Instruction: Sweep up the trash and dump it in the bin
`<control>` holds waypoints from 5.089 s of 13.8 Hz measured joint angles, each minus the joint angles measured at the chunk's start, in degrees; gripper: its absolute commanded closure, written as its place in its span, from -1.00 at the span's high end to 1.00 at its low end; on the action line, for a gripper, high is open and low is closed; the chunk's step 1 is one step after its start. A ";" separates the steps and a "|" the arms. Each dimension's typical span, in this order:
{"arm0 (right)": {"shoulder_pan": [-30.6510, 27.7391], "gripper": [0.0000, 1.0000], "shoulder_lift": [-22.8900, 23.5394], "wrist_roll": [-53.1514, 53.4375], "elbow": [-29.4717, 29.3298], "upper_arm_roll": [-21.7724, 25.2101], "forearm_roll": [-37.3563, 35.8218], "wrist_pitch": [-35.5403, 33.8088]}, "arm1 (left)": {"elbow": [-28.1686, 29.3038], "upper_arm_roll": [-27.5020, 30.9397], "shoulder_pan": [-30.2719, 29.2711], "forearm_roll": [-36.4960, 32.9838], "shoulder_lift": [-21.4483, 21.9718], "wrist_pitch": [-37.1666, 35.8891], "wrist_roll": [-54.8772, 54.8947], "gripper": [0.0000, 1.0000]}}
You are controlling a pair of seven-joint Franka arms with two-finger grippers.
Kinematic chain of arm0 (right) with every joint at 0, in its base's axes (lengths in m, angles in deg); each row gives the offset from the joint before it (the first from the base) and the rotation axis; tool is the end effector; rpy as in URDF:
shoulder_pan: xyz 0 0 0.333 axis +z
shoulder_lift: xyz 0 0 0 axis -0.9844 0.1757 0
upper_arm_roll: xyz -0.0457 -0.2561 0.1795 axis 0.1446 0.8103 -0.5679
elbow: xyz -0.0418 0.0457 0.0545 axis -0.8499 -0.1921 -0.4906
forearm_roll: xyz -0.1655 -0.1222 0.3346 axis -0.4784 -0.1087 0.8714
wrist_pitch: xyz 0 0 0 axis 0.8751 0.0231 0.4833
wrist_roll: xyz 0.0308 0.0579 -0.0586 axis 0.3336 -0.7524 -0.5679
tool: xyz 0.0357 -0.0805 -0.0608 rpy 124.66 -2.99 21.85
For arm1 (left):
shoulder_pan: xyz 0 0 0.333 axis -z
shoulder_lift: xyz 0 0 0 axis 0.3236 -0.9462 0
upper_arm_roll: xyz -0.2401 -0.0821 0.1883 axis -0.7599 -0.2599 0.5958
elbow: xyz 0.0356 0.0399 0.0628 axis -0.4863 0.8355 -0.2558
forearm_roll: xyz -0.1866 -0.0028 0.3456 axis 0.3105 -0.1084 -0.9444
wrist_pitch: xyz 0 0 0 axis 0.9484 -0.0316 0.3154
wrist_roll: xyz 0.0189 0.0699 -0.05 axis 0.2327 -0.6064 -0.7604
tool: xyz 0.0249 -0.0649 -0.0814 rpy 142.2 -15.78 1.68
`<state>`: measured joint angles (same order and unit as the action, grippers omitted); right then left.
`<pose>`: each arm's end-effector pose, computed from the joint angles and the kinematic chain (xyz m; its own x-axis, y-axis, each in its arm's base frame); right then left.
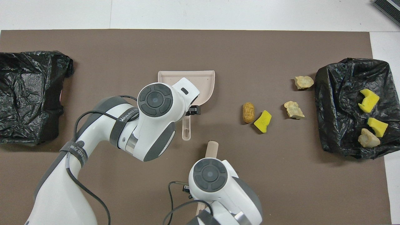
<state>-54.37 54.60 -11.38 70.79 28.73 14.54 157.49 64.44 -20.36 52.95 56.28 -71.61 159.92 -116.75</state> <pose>0.4192 0.2847 0.4065 0.9310 -0.2648 -0.2514 -0.2292 -0.9598 0.1619 0.5237 -0.3773 0.3762 0.9939 -0.0687 0.0860 -0.0755 -0.9940 0.0789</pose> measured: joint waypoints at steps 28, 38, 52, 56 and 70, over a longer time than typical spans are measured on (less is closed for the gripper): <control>-19.72 -1.00 16.68 -37.60 -10.25 -6.23 -21.35 6.07 | -0.99 1.86 -0.98 -10.81 4.47 -19.12 66.48 -1.00; -29.80 -1.00 16.31 -38.32 -19.39 -5.33 -31.68 1.21 | 3.36 0.93 -0.10 -10.83 6.05 -17.20 69.37 -1.00; -33.32 -1.00 22.64 -35.53 -17.55 -6.31 -32.94 6.55 | 8.58 0.50 1.42 -10.83 9.30 -15.70 69.37 -1.00; -32.22 -1.00 21.87 -36.61 -17.37 -9.39 -26.13 2.34 | 8.72 0.50 1.43 -10.83 9.33 -15.70 69.37 -1.00; -35.98 -1.00 17.41 -36.28 -21.42 -12.56 -27.30 -5.01 | 9.04 0.54 1.43 -10.83 9.38 -15.61 69.37 -1.00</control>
<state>-90.34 72.01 -47.66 49.37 16.17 -12.77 152.48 73.48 -19.83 54.38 45.44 -62.23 144.32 -47.38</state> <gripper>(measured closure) 0.744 0.687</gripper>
